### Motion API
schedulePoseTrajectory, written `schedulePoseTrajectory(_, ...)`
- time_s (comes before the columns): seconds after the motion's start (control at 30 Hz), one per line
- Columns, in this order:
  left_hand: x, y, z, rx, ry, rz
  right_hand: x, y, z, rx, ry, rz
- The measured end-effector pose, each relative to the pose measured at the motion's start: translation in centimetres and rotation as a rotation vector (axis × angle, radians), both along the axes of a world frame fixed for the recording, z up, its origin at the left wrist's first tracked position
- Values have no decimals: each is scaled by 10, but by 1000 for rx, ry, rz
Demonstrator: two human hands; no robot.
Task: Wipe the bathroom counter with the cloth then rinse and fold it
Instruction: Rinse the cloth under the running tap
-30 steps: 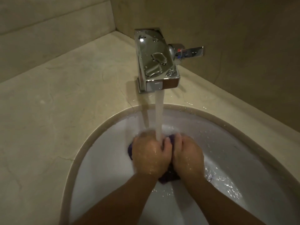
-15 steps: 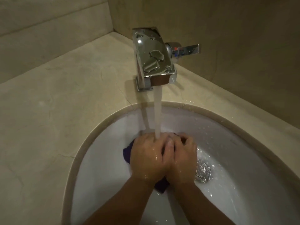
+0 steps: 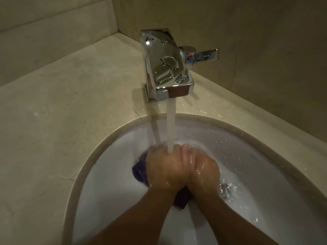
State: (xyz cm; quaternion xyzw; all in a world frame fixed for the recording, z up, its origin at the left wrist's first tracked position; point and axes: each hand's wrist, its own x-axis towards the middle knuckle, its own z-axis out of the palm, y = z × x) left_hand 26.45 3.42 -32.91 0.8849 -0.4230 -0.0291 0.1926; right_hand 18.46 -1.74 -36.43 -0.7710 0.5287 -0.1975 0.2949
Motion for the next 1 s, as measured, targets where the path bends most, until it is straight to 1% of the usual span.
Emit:
schedulePoseTrajectory(0.03,-1,-3,1,23,13,7,0,1,0,-5,-34,-18)
schedulePoseTrajectory(0.07,-2,-4,0,0,30,-8,0,0,-1,-7,-53,-28)
schedulePoseTrajectory(0.13,0,0,0,-104,94,-61,-1,-1,-1,-31,-21,-2)
schedulePoseTrajectory(0.17,4,3,-1,-126,155,-91,0,-2,2,-34,6,11)
schedulePoseTrajectory(0.23,13,11,2,-134,293,-117,3,-4,8,23,29,16)
schedulePoseTrajectory(0.27,17,19,5,-144,274,-89,5,-5,10,62,54,11)
schedulePoseTrajectory(0.33,19,36,12,-147,117,49,7,-9,19,161,97,-9)
schedulePoseTrajectory(0.37,15,43,17,-116,97,131,7,-10,26,225,81,-33)
schedulePoseTrajectory(0.4,8,49,22,-63,157,208,7,-11,30,291,43,-62)
schedulePoseTrajectory(0.43,1,50,25,-46,292,279,8,-9,38,370,-11,-82)
schedulePoseTrajectory(0.47,-5,47,28,-100,510,354,8,-8,42,471,-83,-92)
schedulePoseTrajectory(0.53,-11,33,37,-372,1059,487,13,-2,50,631,-259,-136)
schedulePoseTrajectory(0.57,-11,27,38,-483,1256,504,15,0,52,648,-327,-172)
schedulePoseTrajectory(0.6,-9,23,38,-556,1365,484,18,1,54,629,-368,-192)
schedulePoseTrajectory(0.63,-5,21,37,-588,1405,448,20,1,55,596,-409,-177)
schedulePoseTrajectory(0.67,-1,21,37,-617,1423,401,22,3,59,585,-457,-147)
schedulePoseTrajectory(0.73,7,22,33,-637,1402,364,25,11,64,643,-536,-60)
schedulePoseTrajectory(0.77,9,22,30,-636,1356,365,26,17,64,643,-528,-28)
schedulePoseTrajectory(0.83,9,19,28,-634,1235,394,28,27,60,548,-465,-18)
schedulePoseTrajectory(0.9,8,18,28,-628,1114,407,29,31,61,488,-422,-74)
schedulePoseTrajectory(1.0,11,17,28,-604,922,419,33,27,62,433,-458,-142)
